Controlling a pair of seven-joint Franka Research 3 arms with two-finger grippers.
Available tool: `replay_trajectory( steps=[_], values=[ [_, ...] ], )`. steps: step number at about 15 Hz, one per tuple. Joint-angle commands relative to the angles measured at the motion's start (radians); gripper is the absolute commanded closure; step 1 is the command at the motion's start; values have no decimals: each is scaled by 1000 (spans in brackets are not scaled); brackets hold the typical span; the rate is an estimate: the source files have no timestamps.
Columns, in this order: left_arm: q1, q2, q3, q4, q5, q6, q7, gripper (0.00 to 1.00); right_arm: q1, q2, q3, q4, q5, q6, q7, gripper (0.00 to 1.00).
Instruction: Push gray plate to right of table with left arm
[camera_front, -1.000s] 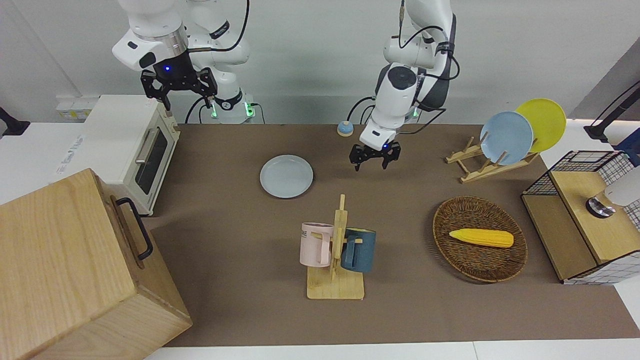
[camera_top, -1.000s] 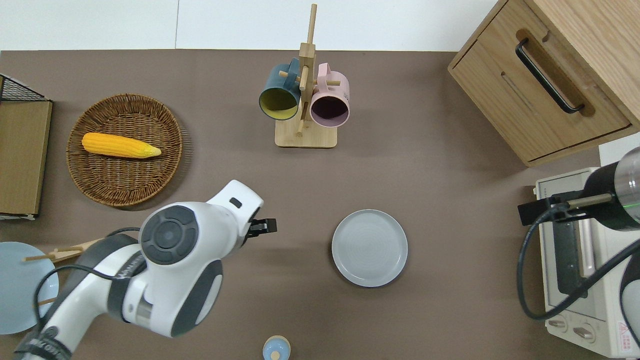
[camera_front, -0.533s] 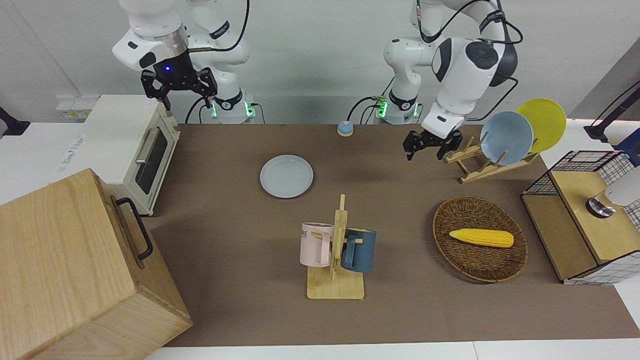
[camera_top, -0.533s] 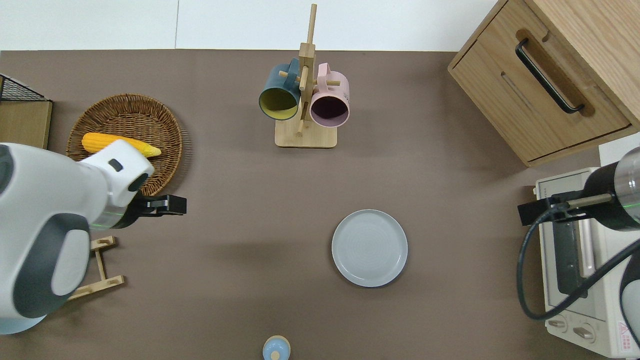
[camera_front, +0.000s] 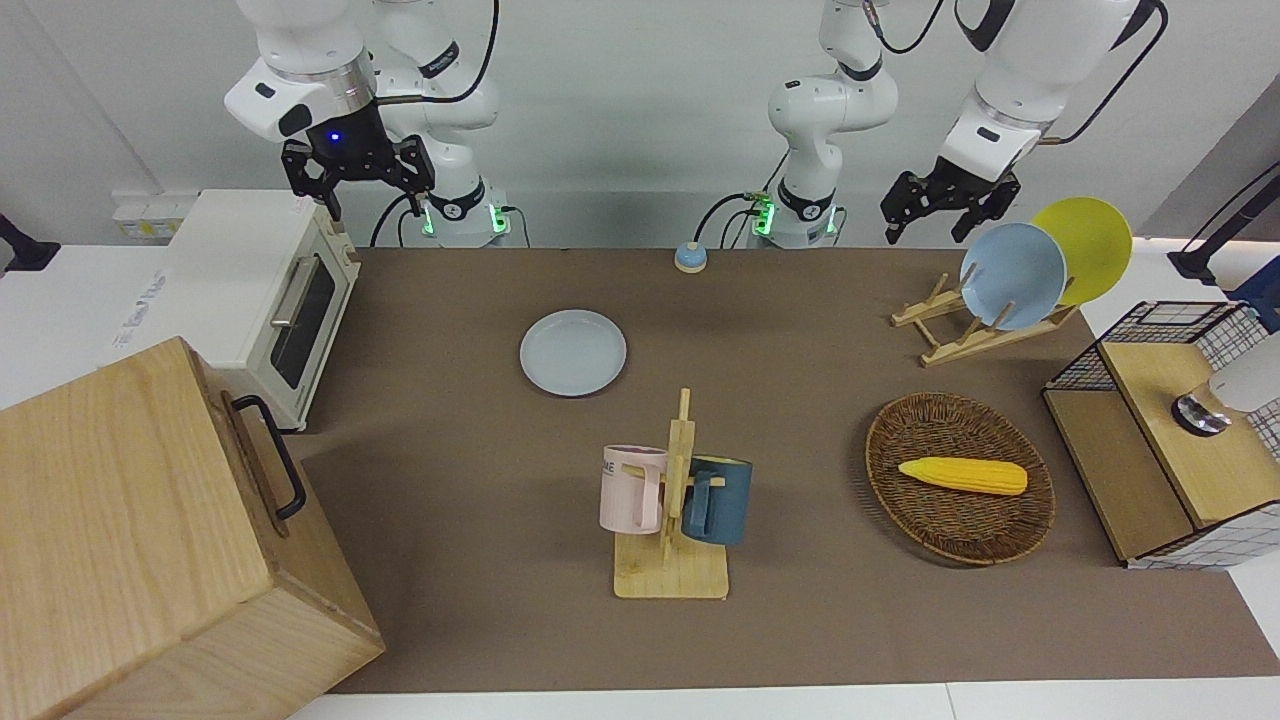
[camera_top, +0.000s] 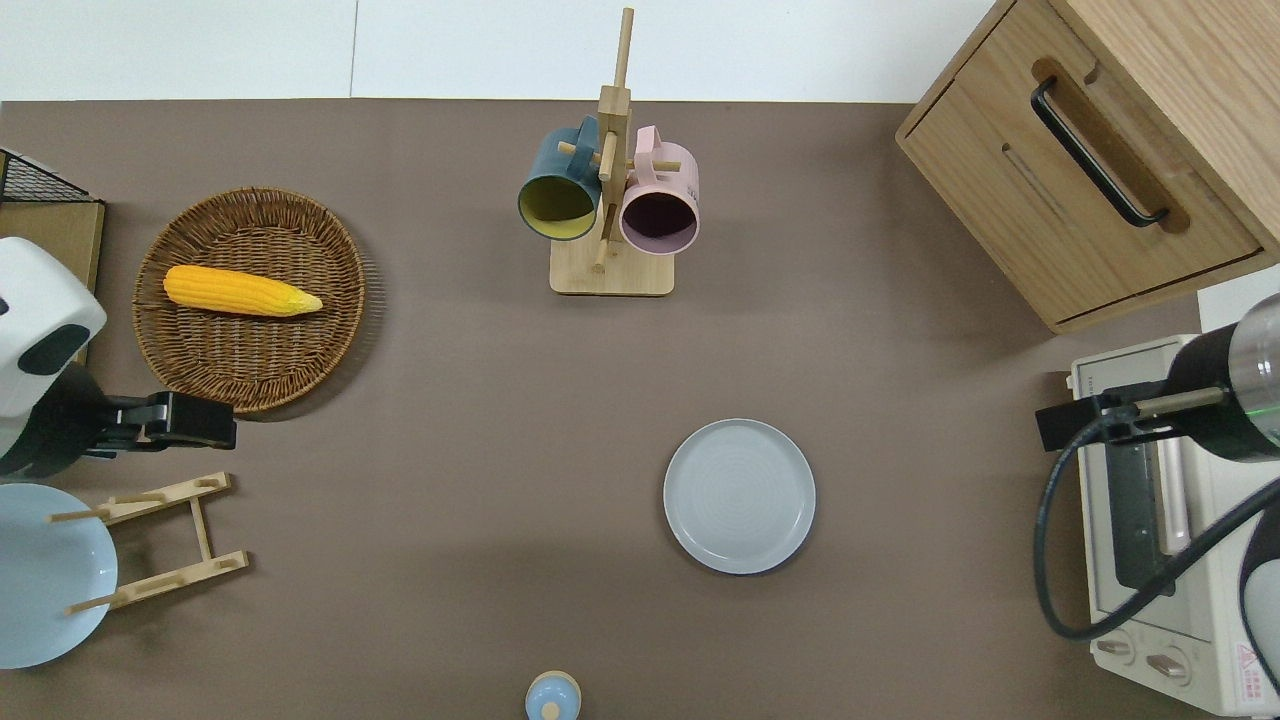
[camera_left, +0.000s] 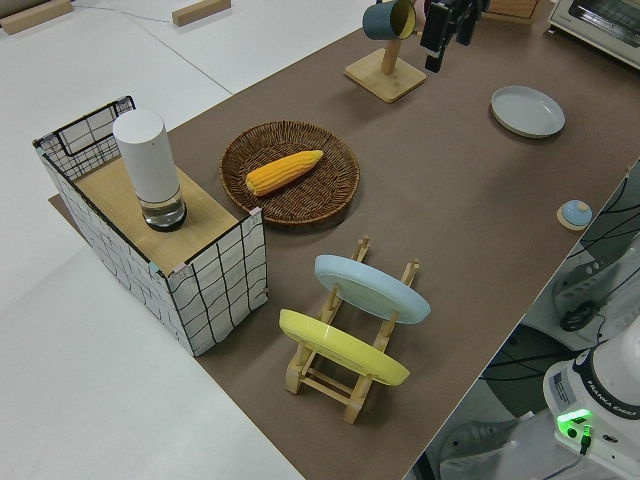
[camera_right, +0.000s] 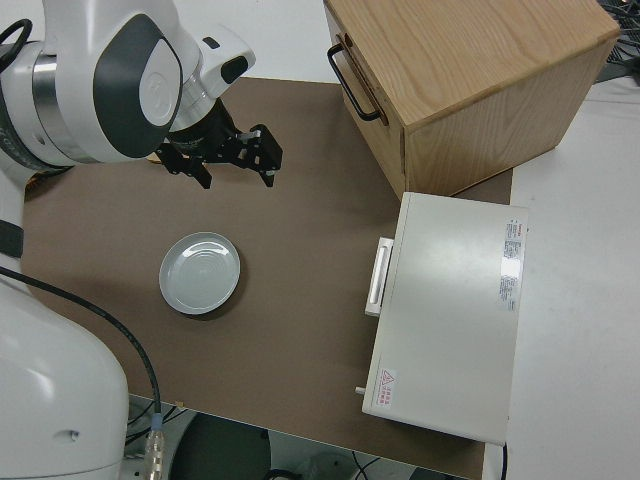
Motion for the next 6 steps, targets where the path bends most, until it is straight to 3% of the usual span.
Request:
replay_trajectory(
  steps=[1, 6],
  values=[
    [4, 9, -4, 15, 17, -20, 4, 7, -8, -10, 5, -4, 1, -12, -8, 5],
    [1, 9, -8, 17, 18, -14, 3, 7, -8, -10, 5, -4, 1, -12, -8, 5]
  ],
)
